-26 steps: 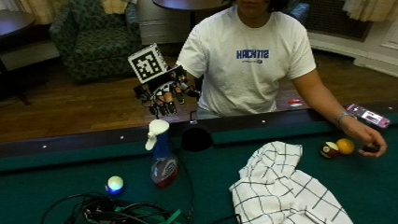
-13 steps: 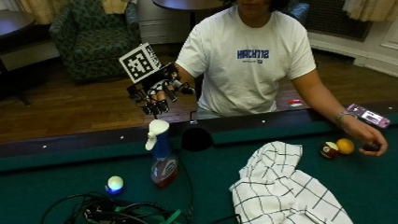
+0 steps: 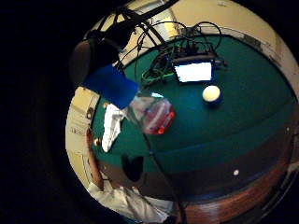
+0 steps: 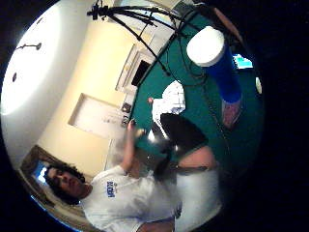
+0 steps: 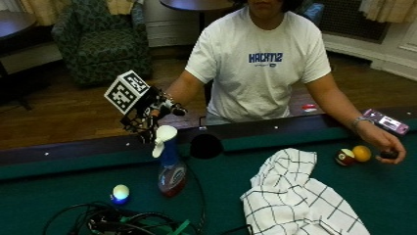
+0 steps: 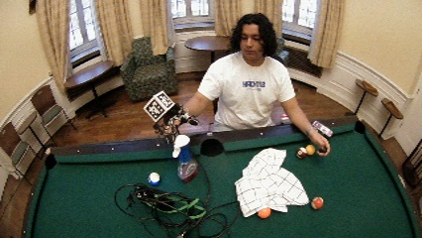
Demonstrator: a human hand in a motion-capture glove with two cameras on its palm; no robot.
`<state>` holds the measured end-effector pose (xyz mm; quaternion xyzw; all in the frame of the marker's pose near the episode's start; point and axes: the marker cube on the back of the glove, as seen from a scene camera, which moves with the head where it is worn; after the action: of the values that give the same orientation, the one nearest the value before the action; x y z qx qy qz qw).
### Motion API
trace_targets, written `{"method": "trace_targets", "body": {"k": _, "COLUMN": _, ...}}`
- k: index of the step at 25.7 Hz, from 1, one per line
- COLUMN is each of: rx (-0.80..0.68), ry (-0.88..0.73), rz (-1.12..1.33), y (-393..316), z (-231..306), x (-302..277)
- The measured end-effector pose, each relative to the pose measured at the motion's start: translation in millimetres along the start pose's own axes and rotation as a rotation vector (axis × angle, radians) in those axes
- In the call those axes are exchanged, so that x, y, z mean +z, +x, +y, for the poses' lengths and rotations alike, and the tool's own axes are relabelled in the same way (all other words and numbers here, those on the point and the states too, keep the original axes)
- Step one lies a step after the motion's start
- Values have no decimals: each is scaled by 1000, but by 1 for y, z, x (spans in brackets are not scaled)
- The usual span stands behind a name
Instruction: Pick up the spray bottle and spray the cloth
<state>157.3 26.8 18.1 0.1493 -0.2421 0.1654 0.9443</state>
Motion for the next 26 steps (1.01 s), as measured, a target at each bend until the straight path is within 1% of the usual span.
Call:
{"method": "trace_targets", "body": {"k": 8, "rx": 117, "ry": -60, "rz": -121, "y": 36, "z": 0, "x": 29}}
{"method": "trace_targets", "body": {"k": 15, "rx": 164, "ry": 64, "rz": -282, "y": 47, "z": -6, "x": 41}}
{"method": "trace_targets", "body": {"k": 23, "rx": 178, "ry": 104, "rz": -316, "y": 49, "z": -6, "x": 44}}
{"method": "trace_targets", "body": {"k": 26, "rx": 170, "ry": 149, "rz": -339, "y": 49, "z": -4, "x": 43}}
